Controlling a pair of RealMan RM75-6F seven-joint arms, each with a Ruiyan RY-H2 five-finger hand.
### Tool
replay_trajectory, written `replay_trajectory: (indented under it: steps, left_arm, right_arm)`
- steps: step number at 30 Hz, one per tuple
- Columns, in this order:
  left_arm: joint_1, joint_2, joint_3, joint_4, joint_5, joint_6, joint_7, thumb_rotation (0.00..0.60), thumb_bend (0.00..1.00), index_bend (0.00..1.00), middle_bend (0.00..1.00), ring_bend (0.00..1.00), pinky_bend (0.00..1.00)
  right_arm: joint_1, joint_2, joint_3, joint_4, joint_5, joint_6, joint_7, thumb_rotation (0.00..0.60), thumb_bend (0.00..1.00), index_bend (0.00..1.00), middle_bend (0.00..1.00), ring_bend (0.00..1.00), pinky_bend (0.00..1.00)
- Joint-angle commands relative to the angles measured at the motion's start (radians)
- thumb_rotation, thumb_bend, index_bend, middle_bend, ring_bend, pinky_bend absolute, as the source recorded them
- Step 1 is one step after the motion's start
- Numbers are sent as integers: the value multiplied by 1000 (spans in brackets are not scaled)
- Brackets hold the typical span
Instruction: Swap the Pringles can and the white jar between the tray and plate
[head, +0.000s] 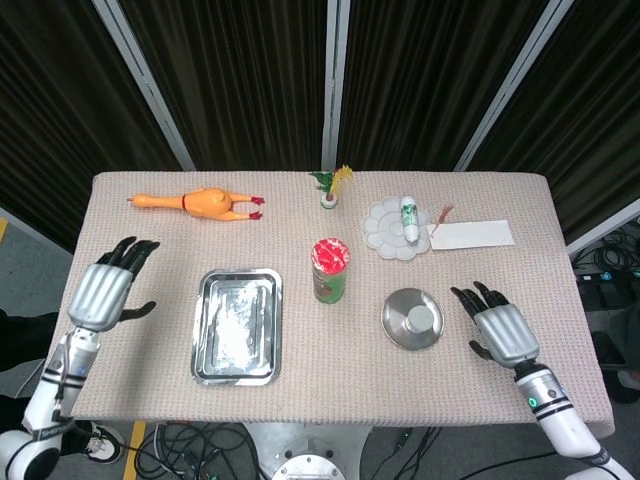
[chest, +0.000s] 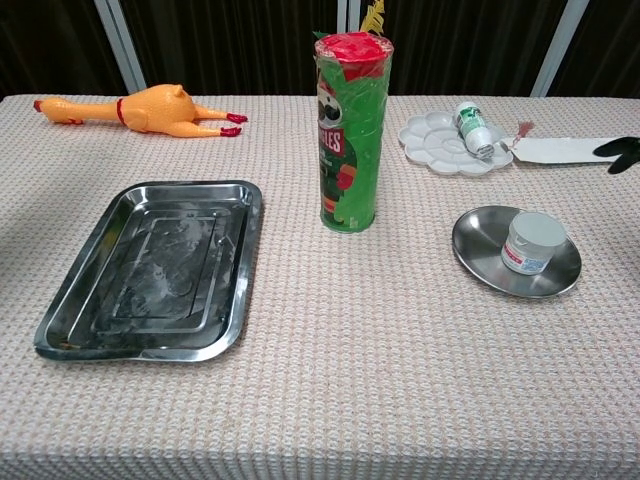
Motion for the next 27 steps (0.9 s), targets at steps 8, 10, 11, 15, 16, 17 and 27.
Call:
replay_trajectory:
  steps: [8,10,11,15,16,17,27]
  left_arm:
    - [181,-96,61,102,109,155,-75,600,102,141,161,99,342]
    - [199,-103,59,114,116,164,-89,600,101,142,162,99,342]
    - [205,-106,58,120,119,167,-95,600,101,142,162,99,342]
    - [227,-108,53,139,123,162,-120,600,102,142,162,99,341]
    - [232,-106,50,143,122,156,-127,600,102,143,162,99,341]
    - [235,-105,48,146,121,153,-133,600,102,143,162,99,339]
    - [255,-118,23,178,111,99,-166,600,101,146,162,81,322]
  right_arm:
    - [106,-120,27,-3,102,-98,-133,600,186,42,168,84,229]
    - [120,-137,25,0,119,-110,-154,600,191,73,184,118,254]
    - [124,-144,25,1,125,-112,-163,600,193,92,198,139,274]
    - [137,-171,17,3,151,-115,-202,600,209,216,274,228,363]
    - [139,-177,15,3,157,-112,-211,600,214,254,298,254,391]
    - [143,-181,18,3,164,-111,-216,600,220,291,325,282,422]
    - [149,-200,11,-6,191,-66,-243,600,321,465,443,437,614]
